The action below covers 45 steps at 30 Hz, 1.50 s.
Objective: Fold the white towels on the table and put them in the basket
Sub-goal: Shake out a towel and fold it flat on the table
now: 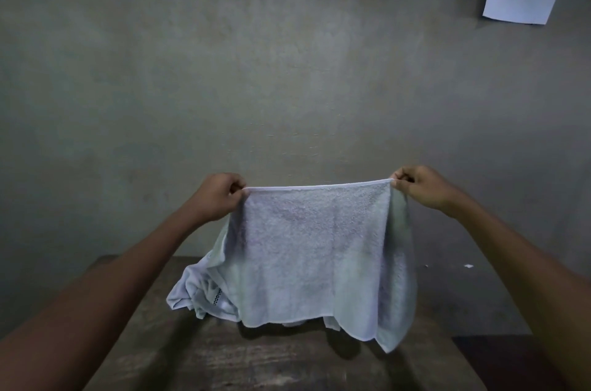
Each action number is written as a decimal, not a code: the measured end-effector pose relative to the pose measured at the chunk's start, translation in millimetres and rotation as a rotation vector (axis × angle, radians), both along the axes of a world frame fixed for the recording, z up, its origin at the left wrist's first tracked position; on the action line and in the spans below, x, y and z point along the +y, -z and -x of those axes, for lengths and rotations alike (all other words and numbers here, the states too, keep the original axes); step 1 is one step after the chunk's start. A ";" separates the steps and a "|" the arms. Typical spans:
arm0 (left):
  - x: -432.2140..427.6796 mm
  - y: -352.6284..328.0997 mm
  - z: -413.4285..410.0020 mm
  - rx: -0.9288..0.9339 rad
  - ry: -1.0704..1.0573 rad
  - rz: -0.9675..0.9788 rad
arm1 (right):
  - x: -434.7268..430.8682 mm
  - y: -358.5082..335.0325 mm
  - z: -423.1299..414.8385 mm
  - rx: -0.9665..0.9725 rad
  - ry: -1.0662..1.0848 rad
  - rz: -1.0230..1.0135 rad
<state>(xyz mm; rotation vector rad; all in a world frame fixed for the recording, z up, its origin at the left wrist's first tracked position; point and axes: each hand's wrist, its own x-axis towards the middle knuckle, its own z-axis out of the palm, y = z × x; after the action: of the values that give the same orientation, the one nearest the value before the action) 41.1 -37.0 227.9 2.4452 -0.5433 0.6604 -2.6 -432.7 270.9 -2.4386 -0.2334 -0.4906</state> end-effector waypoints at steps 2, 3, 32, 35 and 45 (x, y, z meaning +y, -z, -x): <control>-5.3 -7.9 0.4 -0.014 0.027 0.090 | -9.6 7.2 0.2 0.065 0.037 0.096; -8.7 -12.4 0.7 -0.007 0.056 0.135 | -13.1 11.2 -0.7 0.112 0.064 0.180; -62.1 -6.4 22.3 0.070 0.331 0.060 | 100.3 -7.0 5.6 -0.045 -0.231 -0.031; -53.0 -10.0 21.9 0.076 0.296 0.115 | 82.6 -18.9 7.7 -0.087 -0.196 -0.102; -57.0 -24.1 31.2 0.197 0.424 0.579 | 39.9 -12.2 13.9 -0.049 -0.088 -0.204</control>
<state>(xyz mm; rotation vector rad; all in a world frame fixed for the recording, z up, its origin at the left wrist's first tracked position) 9.9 -94.0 252.0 1.7550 -0.6552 0.3316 -16.5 -392.8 283.1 -2.2100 -0.2949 -0.5103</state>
